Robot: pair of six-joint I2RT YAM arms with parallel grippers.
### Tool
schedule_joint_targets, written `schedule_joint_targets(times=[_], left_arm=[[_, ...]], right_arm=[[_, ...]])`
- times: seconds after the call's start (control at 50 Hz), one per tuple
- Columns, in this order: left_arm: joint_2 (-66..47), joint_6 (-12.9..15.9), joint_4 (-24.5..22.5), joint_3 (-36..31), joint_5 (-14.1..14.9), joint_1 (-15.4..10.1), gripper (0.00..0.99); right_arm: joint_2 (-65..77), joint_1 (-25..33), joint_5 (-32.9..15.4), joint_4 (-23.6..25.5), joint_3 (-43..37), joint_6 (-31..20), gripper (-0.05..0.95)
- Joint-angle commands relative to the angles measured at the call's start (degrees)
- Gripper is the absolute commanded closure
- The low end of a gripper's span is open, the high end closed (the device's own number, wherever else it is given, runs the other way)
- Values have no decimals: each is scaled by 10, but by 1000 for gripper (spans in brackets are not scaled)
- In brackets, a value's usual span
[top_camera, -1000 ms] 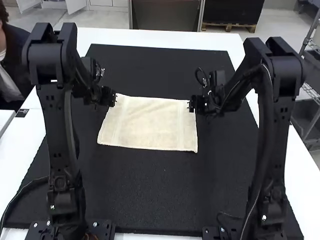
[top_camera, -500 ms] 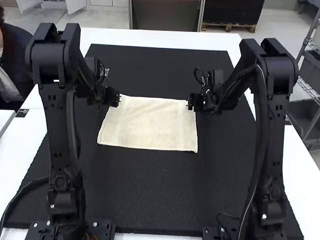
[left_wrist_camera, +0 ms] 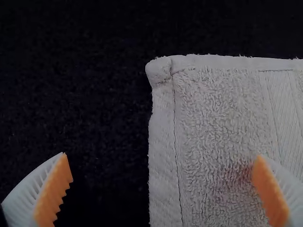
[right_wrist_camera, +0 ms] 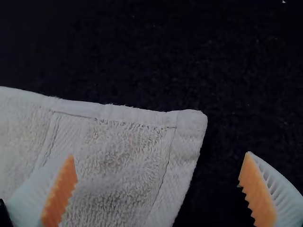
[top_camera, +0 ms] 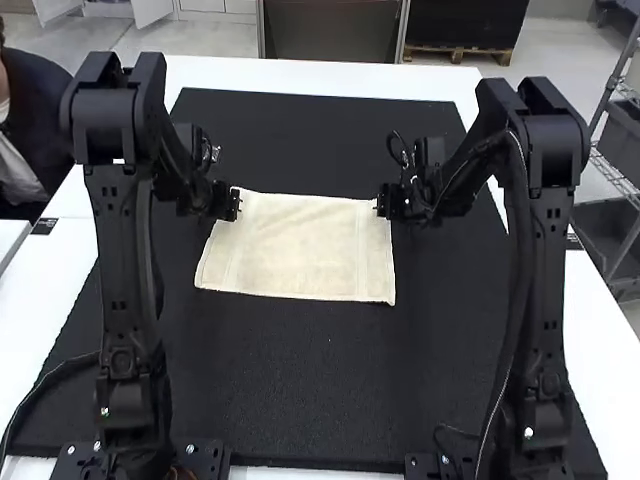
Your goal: Fold the towel.
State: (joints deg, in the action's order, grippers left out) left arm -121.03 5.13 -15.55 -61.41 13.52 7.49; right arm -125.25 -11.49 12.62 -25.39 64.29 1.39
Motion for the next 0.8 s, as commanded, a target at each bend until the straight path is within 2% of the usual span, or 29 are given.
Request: schedule_joint_targets(times=[0.0,0.06,0.12,0.18,0.2,0.22,0.24,0.26,0.28,0.3,0.38,0.78], left_arm=[[-6,-4,-3,-13,8,-4,148],[-9,-4,-6,-12,7,-4,200],[-12,-5,-8,-12,6,-4,211],[-14,-5,-10,-11,7,-4,356],[-14,-5,-11,-11,8,-4,452],[-15,-5,-11,-10,9,-4,531],[-15,-6,-13,-10,9,-4,705],[-16,-6,-14,-10,9,-4,800],[-17,-6,-18,-9,8,-4,915],[-18,-7,-21,-9,6,-4,985],[-18,-10,-23,-7,7,-4,974],[23,-13,-31,9,17,-4,974]], right_arm=[[-32,-13,14,16,17,-26,102],[-36,-16,14,19,17,-32,116],[-39,-15,14,18,18,-32,208],[-39,-13,14,17,18,-30,254],[-39,-13,15,17,18,-30,284],[-39,-13,15,17,18,-31,362],[-39,-13,16,17,18,-31,421],[-39,-13,19,17,16,-31,528],[-39,-12,20,17,15,-31,580],[-39,-13,22,17,16,-32,648],[-40,-13,23,16,16,-41,921],[-15,1,61,16,4,-35,920]])
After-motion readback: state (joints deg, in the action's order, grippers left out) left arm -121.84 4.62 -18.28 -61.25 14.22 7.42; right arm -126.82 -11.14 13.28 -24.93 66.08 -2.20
